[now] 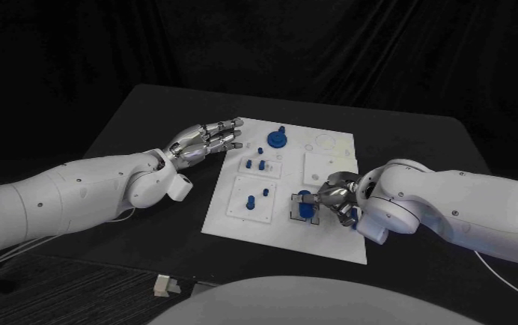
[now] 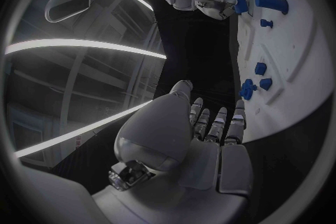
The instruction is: Assemble the parts on the task board
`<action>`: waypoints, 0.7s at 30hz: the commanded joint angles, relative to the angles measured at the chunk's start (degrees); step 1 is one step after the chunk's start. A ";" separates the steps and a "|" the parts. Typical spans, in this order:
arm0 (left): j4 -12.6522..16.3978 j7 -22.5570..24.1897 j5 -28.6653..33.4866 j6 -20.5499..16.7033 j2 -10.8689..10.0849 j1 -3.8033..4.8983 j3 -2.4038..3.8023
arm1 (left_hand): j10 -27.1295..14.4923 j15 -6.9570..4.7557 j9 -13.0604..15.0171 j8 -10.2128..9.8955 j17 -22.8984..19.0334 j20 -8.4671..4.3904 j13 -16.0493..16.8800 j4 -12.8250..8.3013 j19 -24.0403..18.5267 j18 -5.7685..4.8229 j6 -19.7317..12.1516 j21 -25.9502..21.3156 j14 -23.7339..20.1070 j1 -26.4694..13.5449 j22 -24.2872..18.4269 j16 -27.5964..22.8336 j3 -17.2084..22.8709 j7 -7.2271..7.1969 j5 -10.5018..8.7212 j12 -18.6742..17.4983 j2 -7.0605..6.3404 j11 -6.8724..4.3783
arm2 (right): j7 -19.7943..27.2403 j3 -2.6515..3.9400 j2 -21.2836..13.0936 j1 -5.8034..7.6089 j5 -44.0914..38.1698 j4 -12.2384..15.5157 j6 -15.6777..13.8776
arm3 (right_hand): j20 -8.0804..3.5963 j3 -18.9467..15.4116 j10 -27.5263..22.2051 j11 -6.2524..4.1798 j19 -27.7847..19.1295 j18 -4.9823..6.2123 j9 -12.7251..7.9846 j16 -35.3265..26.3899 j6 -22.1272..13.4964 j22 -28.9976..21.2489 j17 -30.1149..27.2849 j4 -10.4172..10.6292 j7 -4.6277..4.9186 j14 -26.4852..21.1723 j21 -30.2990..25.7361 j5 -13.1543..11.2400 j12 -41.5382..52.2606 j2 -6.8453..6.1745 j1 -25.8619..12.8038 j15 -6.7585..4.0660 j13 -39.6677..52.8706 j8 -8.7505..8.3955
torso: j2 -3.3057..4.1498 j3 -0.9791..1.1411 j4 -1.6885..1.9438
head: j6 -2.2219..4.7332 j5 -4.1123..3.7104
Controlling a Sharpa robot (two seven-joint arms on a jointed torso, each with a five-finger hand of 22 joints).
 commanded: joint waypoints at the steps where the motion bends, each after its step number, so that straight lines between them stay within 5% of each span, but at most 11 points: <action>1: 0.19 0.62 0.27 0.59 0.11 -0.07 0.07 | 0.04 0.31 0.02 0.10 0.02 0.03 0.05 -0.14 0.19 -0.39 0.05 0.12 0.21 0.37 -0.07 0.27 0.36 0.30 0.31 0.22 0.21 0.31 | -0.95 0.02 0.20 -0.18 0.77 -0.39 1.99 | 0.42 7.16 6.22 0.36 0.00 0.27 -0.15 -0.33 -0.58 7.27 3.99 -6.68 0.07 4.09 -0.34 -0.62 0.20 0.38 -0.42 0.29 15.09 -0.55 | 0.00 -0.02 0.04 | 0.00 0.08; 10: 0.14 0.58 0.27 0.77 0.23 -0.07 0.07 | 0.05 0.33 0.03 0.11 0.02 0.03 0.05 -0.15 0.16 -0.40 0.11 0.09 0.20 0.38 -0.17 0.27 0.48 0.34 0.34 0.22 0.18 0.35 | -1.20 0.02 0.67 -0.46 0.78 -0.94 4.08 | 0.82 7.11 6.22 0.90 -0.07 0.38 -1.32 -0.51 -1.40 7.12 3.46 -6.19 0.67 4.01 -1.17 -4.16 0.20 1.04 -1.79 0.73 15.09 -2.05 | 0.01 0.00 -0.03 | 0.00 0.03; 21: 0.15 0.47 0.27 0.92 0.21 -0.07 0.07 | 0.05 0.34 0.03 0.11 0.01 0.03 0.04 -0.16 0.13 -0.40 0.07 0.08 0.19 0.39 -0.23 0.27 0.52 0.35 0.35 0.21 0.18 0.36 | -1.33 0.01 0.93 -0.91 0.78 -1.38 4.84 | 1.54 4.87 6.22 1.85 -0.06 0.50 -3.92 -0.56 -3.26 6.99 3.07 -4.55 1.73 3.95 -2.13 -15.74 0.20 1.74 -4.71 1.53 15.09 -4.68 | 0.03 0.00 -0.05 | 0.00 0.17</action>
